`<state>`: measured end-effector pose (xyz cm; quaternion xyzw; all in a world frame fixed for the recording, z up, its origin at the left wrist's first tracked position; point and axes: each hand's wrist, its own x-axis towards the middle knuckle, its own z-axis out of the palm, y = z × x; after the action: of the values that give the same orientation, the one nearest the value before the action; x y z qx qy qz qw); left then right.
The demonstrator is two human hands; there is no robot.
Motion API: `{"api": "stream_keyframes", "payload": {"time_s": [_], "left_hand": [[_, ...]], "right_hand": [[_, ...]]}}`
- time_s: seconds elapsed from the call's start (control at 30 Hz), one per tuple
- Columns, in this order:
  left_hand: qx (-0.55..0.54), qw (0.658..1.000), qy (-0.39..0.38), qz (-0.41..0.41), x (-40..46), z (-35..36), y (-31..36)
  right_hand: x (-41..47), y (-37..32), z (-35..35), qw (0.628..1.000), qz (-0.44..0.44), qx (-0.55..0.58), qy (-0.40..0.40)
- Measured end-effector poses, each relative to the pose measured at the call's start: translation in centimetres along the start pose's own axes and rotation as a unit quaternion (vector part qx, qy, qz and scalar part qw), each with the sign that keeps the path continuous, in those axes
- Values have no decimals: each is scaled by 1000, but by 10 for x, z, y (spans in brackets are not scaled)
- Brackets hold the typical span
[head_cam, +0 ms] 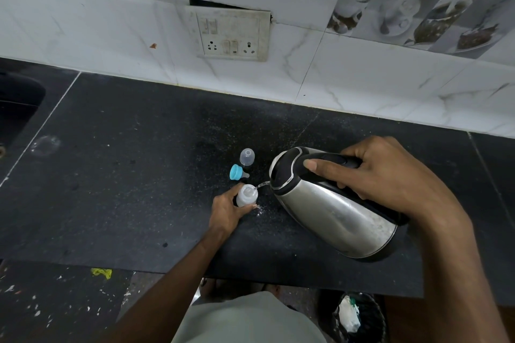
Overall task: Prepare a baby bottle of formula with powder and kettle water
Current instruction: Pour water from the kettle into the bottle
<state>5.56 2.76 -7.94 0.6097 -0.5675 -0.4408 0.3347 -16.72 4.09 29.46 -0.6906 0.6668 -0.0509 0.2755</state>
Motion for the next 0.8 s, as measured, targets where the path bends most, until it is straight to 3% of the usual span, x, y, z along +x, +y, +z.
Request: {"api": "stream_keyframes", "payload": {"time_s": [0.8], "left_hand": [[-15,1000,2,-7,0,1,-1]], "right_hand": [[2,-2,-1,1000,-7,-13,-2]]}}
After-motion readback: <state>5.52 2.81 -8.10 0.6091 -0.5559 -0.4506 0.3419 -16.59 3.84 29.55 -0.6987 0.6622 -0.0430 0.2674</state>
